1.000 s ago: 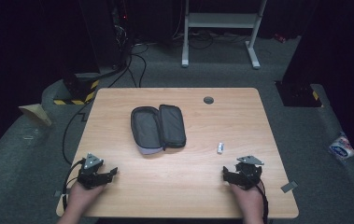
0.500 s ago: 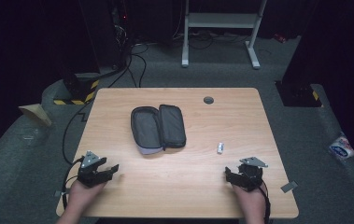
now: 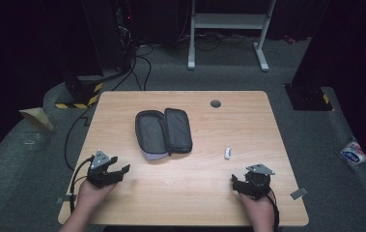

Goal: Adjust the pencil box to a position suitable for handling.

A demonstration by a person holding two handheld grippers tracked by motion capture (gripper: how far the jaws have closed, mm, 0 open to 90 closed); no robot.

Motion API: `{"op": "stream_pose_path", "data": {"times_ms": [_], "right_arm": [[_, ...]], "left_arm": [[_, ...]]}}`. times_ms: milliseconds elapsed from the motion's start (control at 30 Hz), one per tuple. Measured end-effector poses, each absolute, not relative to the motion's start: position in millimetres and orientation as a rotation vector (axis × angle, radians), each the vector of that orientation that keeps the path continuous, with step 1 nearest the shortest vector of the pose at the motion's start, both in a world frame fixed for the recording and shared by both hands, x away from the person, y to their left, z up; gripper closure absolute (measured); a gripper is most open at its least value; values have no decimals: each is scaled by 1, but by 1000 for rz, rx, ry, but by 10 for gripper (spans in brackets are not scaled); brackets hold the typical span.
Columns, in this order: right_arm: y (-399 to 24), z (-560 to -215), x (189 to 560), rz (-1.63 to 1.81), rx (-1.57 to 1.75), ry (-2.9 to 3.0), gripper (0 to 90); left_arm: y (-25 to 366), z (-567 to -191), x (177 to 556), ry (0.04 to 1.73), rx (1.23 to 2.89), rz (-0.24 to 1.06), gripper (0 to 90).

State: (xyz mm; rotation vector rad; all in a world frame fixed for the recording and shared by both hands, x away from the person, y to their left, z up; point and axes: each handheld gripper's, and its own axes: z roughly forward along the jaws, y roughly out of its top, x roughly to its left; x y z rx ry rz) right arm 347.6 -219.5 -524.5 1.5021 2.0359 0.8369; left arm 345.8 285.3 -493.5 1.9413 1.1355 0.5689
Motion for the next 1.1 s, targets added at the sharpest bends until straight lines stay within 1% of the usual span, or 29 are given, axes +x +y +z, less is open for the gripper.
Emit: {"op": "stream_pose_path", "data": {"times_ms": [133, 433, 667, 767, 867, 933, 1100], "right_arm": [[-220, -524, 347, 838, 1504, 2037, 158], [-220, -524, 347, 838, 1503, 2037, 158], [-220, -524, 347, 838, 1503, 2038, 158], [-220, -524, 346, 839, 1505, 2037, 160], [-220, -524, 347, 838, 1505, 2036, 159], [-220, -524, 346, 838, 1503, 2036, 160], [-220, -524, 347, 839, 1503, 2037, 160]], "left_arm": [[277, -490, 352, 1119, 1935, 539, 351], [246, -481, 366, 1053, 1979, 540, 355], [226, -471, 384, 1025, 1985, 552, 392], [221, -469, 391, 1022, 1975, 527, 400], [216, -469, 397, 1010, 1997, 541, 407], [214, -469, 401, 1011, 1996, 525, 412], [210, -472, 405, 1006, 2008, 506, 448]]}}
